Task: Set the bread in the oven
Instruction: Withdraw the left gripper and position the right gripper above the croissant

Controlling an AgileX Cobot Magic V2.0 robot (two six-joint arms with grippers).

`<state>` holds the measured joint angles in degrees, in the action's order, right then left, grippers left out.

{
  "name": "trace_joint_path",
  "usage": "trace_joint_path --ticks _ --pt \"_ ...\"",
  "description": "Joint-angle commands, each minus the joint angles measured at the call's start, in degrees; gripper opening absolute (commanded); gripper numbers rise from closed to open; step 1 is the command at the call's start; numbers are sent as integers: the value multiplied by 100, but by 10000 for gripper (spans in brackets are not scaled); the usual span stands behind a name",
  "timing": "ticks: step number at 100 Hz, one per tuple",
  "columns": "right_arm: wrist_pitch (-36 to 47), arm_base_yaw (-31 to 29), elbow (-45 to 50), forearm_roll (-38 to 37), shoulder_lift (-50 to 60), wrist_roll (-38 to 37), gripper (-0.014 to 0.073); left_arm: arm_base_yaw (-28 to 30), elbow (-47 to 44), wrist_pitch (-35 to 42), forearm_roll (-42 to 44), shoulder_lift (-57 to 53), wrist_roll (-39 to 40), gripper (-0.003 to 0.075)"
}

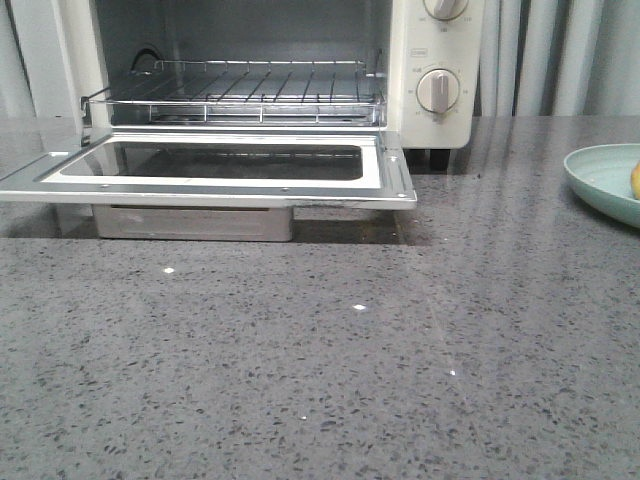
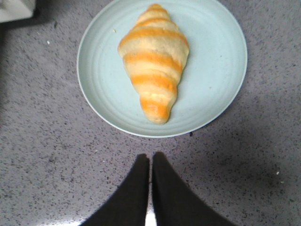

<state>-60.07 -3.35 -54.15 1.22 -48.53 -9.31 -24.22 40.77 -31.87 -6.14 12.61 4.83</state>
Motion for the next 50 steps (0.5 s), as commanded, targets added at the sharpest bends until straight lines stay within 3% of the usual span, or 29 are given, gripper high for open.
trace_joint_path --ticks 1,11,18,50 --pt "269 -14 -293 -21 -220 117 176 33 182 257 6 8 23 -22" --pt "172 -14 -608 -21 -473 115 393 33 182 126 47 -31 23 -22" --pt "135 -14 -888 -21 -696 115 473 33 182 85 69 -31 23 -22" --pt "-386 -14 -2146 -21 -2207 115 465 33 182 76 74 -31 23 -22"
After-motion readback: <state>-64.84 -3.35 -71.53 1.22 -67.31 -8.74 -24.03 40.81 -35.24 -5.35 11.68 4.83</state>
